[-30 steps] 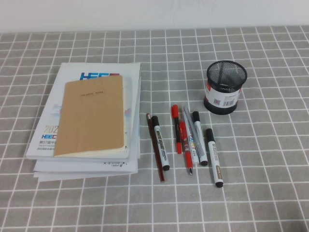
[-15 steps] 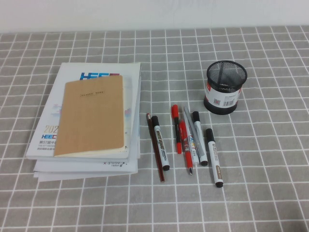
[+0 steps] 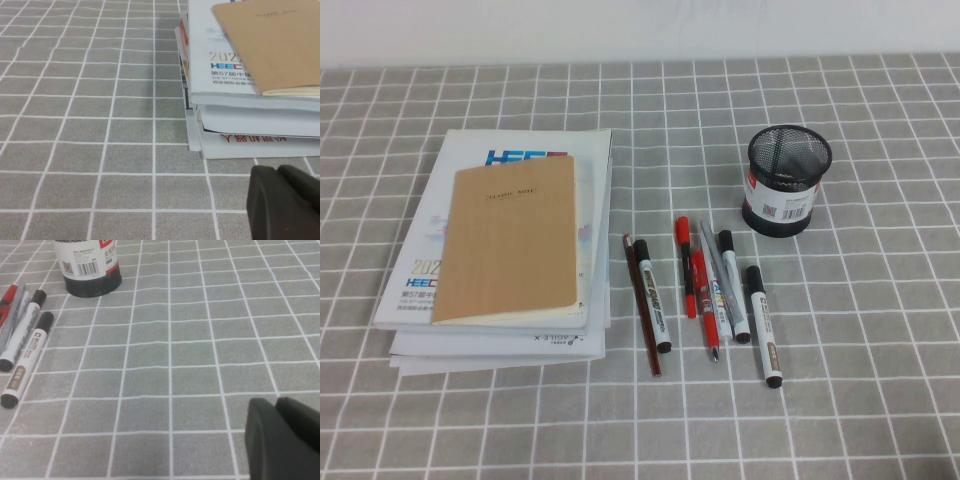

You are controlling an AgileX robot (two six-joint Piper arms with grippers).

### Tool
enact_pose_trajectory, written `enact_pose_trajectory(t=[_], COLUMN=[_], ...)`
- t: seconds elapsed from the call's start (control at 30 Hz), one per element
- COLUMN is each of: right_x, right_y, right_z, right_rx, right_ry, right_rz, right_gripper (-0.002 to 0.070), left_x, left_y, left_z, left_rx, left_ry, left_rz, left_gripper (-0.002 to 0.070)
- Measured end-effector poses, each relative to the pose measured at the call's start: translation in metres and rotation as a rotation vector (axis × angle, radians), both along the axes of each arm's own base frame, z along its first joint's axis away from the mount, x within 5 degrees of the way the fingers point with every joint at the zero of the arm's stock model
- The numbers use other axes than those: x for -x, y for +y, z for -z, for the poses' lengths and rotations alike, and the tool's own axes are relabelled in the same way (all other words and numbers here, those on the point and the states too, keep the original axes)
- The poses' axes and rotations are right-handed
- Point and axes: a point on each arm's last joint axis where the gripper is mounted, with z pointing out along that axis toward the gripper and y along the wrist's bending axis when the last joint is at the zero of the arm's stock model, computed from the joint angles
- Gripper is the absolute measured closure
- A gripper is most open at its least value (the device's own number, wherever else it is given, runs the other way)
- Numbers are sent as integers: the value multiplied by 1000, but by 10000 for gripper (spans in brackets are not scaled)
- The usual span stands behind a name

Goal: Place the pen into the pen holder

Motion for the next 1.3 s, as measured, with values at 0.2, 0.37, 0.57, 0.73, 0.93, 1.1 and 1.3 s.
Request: enact_pose_trajectory(t=[0.2, 0.37, 0.57, 0.73, 0.93, 1.1, 1.3], right_x=[0, 0, -1, -1, -3, -4, -4], right_y=[0, 2, 12, 16, 11, 8, 4], right_z=[0, -1, -11, -19, -29, -31, -33], right_rx=[-3, -63, -456, -786, -1040, -1072, -1058], right_ry=[0, -1, -57, -65, -140, -171, -217], right_rz=[0, -4, -8, -1, 60, 84, 108], right_gripper=[689, 689, 689, 689, 689, 689, 689], left_x=[0, 0, 0, 0, 0, 0, 0], left_y=[0, 0, 0, 0, 0, 0, 0], left_z=[0, 0, 0, 0, 0, 0, 0], left_rx=[0, 0, 0, 0, 0, 0, 0], left_ry=[0, 0, 0, 0, 0, 0, 0], left_rz=[0, 0, 0, 0, 0, 0, 0], left_gripper=[680, 680, 680, 680, 680, 680, 680])
